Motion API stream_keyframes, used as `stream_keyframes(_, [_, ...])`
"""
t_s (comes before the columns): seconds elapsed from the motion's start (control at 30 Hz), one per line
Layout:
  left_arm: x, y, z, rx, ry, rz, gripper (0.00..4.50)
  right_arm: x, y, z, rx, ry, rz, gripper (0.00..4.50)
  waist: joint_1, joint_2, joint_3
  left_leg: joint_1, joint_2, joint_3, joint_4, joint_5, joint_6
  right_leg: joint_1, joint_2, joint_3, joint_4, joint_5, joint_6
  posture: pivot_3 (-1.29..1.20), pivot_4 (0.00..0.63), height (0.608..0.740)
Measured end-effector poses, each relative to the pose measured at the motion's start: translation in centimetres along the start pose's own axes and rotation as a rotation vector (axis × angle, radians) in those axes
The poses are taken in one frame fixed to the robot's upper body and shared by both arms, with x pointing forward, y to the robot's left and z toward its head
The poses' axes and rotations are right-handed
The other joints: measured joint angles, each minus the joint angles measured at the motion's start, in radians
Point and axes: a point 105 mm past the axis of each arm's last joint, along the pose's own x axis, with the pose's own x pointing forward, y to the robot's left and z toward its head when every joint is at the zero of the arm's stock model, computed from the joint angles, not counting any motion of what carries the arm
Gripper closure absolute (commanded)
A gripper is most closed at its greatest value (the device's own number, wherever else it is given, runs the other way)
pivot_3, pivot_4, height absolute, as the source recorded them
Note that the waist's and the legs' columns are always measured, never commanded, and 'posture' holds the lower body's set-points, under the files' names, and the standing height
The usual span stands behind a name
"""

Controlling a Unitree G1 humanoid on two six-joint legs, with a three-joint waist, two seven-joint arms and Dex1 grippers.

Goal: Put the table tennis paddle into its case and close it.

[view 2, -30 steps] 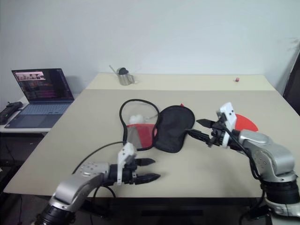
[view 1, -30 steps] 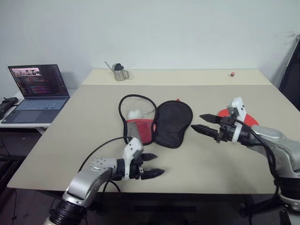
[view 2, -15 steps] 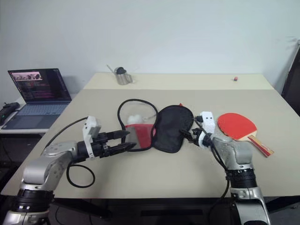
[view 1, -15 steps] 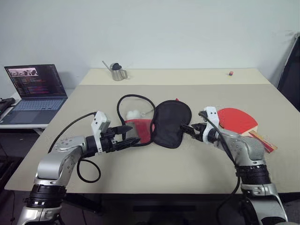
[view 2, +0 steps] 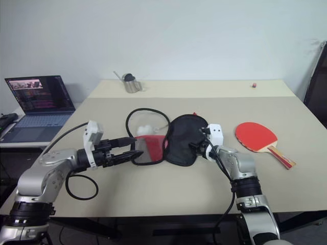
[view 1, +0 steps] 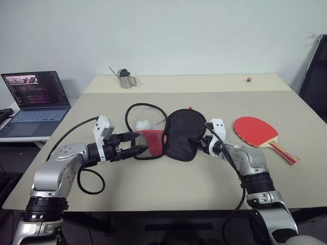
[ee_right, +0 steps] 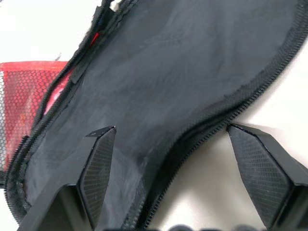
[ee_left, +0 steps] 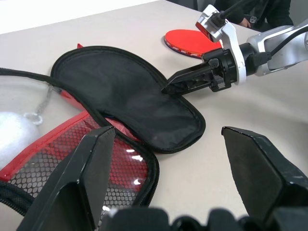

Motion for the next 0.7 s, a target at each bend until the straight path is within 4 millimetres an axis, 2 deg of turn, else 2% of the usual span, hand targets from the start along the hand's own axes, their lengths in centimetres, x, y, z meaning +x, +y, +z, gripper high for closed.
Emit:
stream_keyframes(0.1, [0.0,0.2,0.1,-0.001,-0.003,0.005,0.66,0.5,0.5,-0.1,-0.007,-0.001,0.008,0.49,-0.002,0.000,0.000,0.000,0.000,0.000,0.000,0.000,0.000,0.000,0.000,0.000,0.000,0.000,0.000,0.00,0.150,0.740])
stream_keyframes(0.2, [0.0,0.3,0.1,-0.002,-0.001,0.008,0.60,0.8,0.6,0.0,-0.013,-0.004,0.007,1.10,-0.005,0.000,0.000,0.000,0.000,0.000,0.000,0.000,0.000,-0.001,0.000,0.001,0.001,0.000,0.000,0.00,0.150,0.740])
stream_keyframes(0.5, [0.4,0.1,0.1,0.011,0.008,-0.011,0.60,1.0,0.7,-0.1,-0.006,-0.001,0.006,4.33,-0.006,0.000,0.000,-0.002,0.000,0.004,0.001,0.000,0.000,-0.008,0.000,0.006,0.009,0.000,-0.001,0.00,0.150,0.740])
stream_keyframes(0.53, [0.6,-0.1,0.0,0.015,0.016,-0.021,0.60,1.0,0.7,-0.2,-0.001,0.003,0.002,4.45,-0.006,0.000,0.000,-0.002,0.000,0.004,0.001,0.001,-0.001,-0.009,0.000,0.007,0.010,0.000,-0.001,0.00,0.150,0.740])
stream_keyframes(0.7, [1.4,-0.9,-0.3,0.049,0.053,-0.085,0.60,0.7,0.5,-0.5,0.021,0.032,0.000,4.45,-0.009,0.000,0.000,-0.001,0.000,0.008,0.001,0.001,-0.001,-0.011,0.001,0.011,0.012,0.000,-0.001,0.00,0.150,0.740])
